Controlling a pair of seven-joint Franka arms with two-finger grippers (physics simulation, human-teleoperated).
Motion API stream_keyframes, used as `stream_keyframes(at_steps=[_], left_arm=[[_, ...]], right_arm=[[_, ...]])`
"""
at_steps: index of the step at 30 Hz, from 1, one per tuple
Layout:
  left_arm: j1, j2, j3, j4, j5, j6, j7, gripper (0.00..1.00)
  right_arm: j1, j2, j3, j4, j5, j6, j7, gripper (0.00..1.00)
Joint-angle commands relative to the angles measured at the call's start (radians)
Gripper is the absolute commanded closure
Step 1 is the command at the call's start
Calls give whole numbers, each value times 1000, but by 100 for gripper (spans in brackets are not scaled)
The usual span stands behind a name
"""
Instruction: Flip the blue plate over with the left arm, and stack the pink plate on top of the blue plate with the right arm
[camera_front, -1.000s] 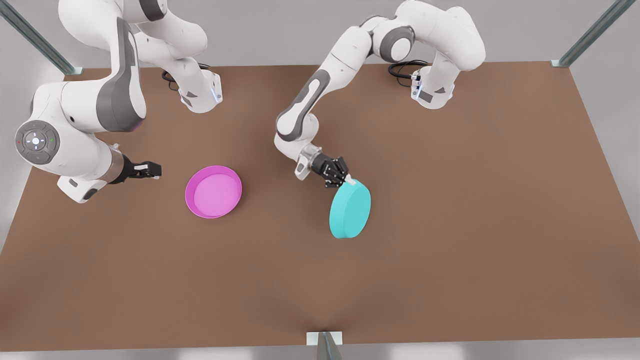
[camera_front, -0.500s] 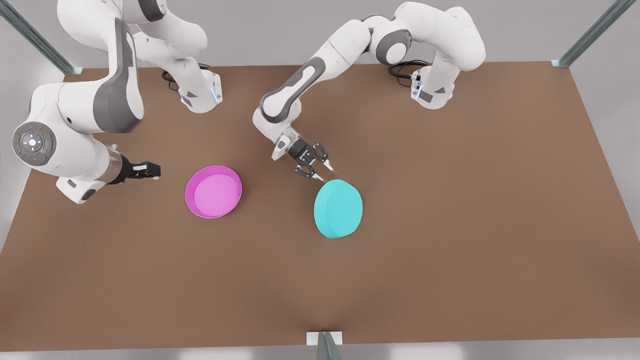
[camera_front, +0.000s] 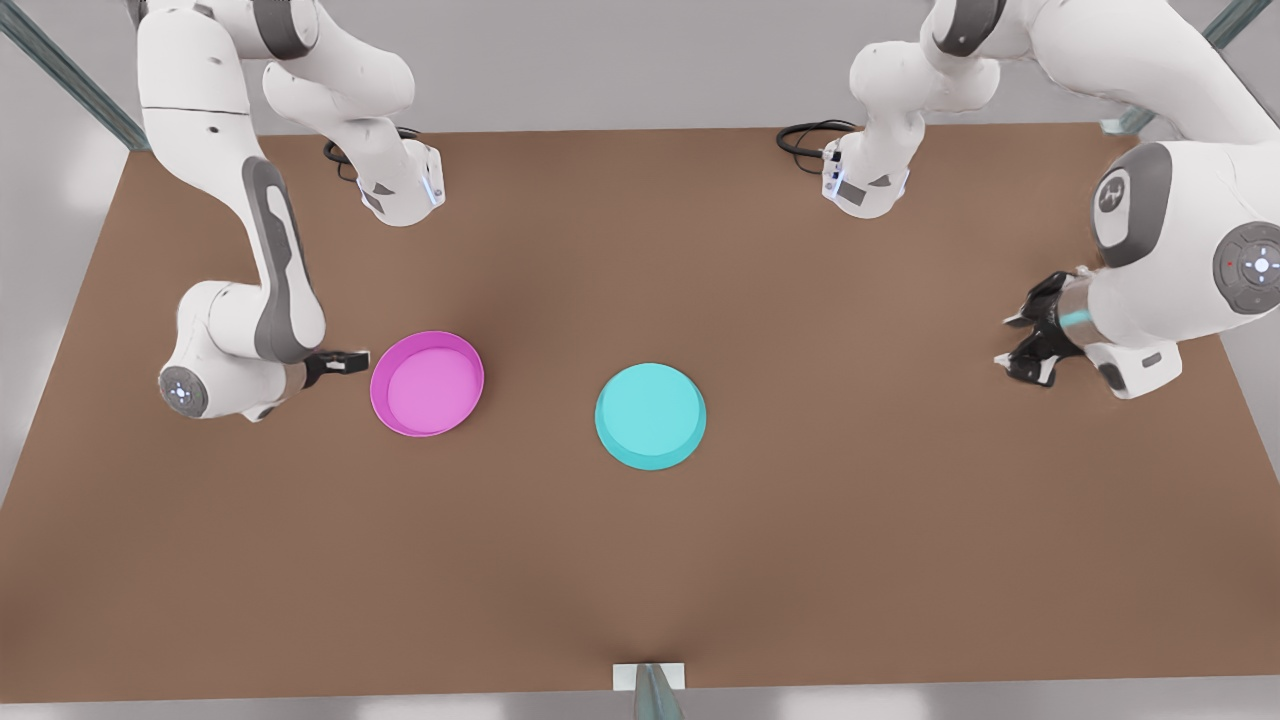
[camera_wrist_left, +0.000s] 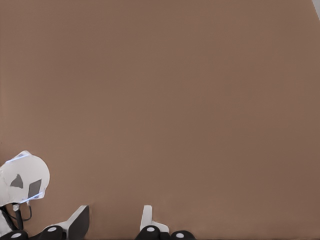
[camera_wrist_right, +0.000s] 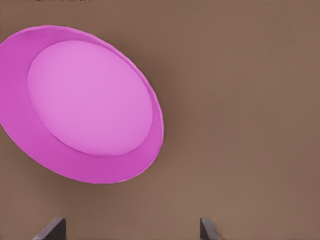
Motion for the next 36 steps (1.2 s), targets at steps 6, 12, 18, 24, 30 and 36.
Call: stream_keyframes(at_steps=[6, 12, 18, 24, 30, 36], left_arm=[[126, 10, -163, 9, 110, 45, 1134, 0], [123, 11, -168, 12, 61, -13, 1155, 0], [122, 5, -168, 9, 63, -13, 1157, 0], [120, 3, -168, 3, 74, 4, 1152, 0], [120, 5, -168, 3, 74, 13, 1152, 0], [120, 6, -168, 2, 74, 19, 1151, 0]], right_arm=[[0, 1, 3, -184, 152, 533, -262, 0], [4, 50, 5, -184, 165, 570, -282, 0], [8, 73, 6, -229, 171, 563, -282, 0], [10, 88, 19, -252, 189, 563, -282, 0], [10, 88, 20, -252, 189, 560, -282, 44], [11, 97, 31, -242, 191, 553, -280, 79]])
